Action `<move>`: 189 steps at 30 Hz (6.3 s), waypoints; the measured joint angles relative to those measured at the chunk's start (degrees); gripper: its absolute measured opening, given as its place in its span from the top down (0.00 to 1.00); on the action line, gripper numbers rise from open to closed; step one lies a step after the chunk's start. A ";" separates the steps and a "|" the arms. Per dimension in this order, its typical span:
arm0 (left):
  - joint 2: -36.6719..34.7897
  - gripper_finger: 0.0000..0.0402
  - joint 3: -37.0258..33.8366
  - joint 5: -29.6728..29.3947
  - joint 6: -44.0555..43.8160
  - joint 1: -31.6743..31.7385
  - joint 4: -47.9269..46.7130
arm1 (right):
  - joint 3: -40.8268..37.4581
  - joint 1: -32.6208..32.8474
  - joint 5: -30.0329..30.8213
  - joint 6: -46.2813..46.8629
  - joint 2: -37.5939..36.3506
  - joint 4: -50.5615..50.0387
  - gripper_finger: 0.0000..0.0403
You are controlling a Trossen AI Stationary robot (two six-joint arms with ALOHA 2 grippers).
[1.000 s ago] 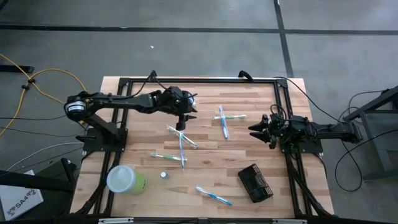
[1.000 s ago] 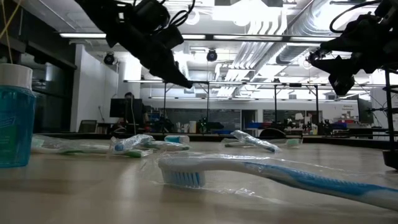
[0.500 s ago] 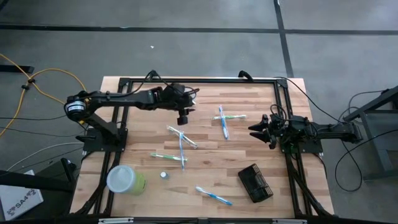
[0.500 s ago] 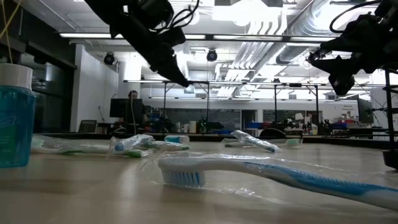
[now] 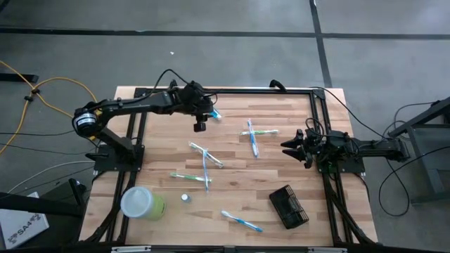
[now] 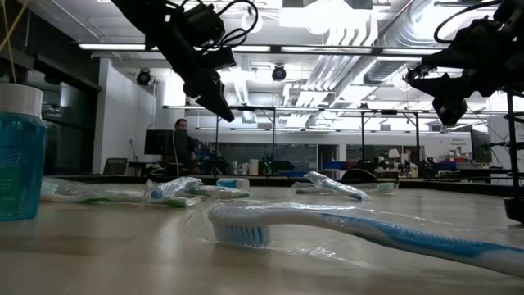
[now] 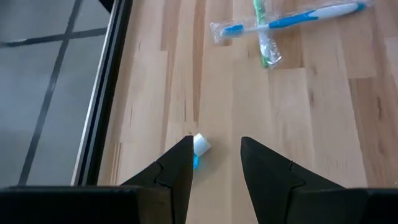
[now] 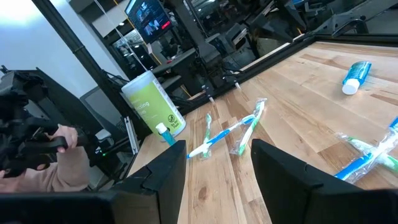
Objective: Pick & Place toothbrushing station
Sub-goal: Put the top blue mouthwash into the middle section of the of the black wire organizer
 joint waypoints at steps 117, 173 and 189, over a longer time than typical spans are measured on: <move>30.21 0.79 35.54 4.65 27.56 7.28 -35.15 | -0.01 0.00 0.03 0.02 0.37 0.42 0.57; 34.90 0.68 35.63 -0.12 34.40 3.73 -33.74 | 0.00 0.00 0.00 0.02 0.37 0.42 0.57; 36.61 0.68 35.63 -13.71 33.32 -3.97 -31.88 | -0.01 0.01 0.00 0.00 0.39 0.44 0.57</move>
